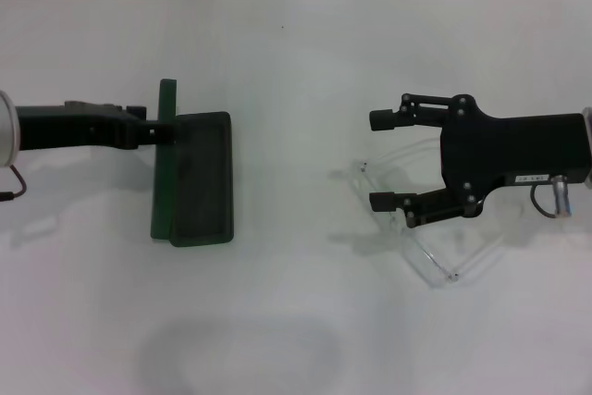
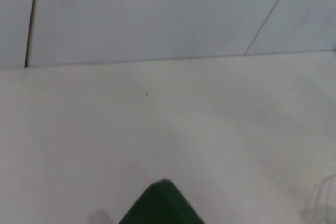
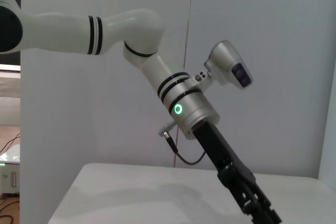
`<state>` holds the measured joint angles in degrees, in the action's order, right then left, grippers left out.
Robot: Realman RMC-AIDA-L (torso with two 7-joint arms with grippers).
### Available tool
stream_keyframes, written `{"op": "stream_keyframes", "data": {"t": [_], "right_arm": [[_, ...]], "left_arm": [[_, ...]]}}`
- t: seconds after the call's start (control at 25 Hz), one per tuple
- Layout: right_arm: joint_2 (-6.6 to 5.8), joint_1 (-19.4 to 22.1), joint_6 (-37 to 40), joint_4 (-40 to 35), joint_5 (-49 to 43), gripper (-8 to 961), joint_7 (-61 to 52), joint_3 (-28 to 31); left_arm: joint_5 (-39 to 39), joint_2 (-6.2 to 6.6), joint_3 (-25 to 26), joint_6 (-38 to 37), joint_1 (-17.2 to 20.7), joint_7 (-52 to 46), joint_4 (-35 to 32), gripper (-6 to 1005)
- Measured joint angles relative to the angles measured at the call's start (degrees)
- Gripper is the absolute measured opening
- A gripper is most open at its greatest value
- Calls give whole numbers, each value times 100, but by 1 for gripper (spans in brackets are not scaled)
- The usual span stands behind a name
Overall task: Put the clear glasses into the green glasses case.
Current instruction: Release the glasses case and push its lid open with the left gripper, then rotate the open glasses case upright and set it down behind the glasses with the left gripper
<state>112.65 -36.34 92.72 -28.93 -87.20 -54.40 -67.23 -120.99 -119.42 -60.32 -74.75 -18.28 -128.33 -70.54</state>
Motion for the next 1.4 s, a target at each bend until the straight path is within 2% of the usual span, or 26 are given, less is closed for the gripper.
{"op": "stream_keyframes", "data": {"t": [0.36, 0.8, 1.0, 1.24, 1.4], "right_arm": [[4, -4, -9, -8, -12, 865, 0, -15], [-21, 20, -70, -7, -16, 864, 0, 5], [-23, 22, -83, -8, -16, 864, -1, 8], [-30, 28, -89, -7, -16, 864, 0, 9], [-35, 44, -88, -7, -15, 863, 4, -9]], "left_arm": [[-690, -23, -72, 265, -309, -482, 337, 734], [-733, 9, -183, 284, -416, -412, 330, 718], [-751, 14, -155, 302, -478, -164, 330, 470], [-786, 14, -149, 379, -561, 402, 329, 254], [-743, 2, -164, 607, -610, 860, 328, 233]]}}
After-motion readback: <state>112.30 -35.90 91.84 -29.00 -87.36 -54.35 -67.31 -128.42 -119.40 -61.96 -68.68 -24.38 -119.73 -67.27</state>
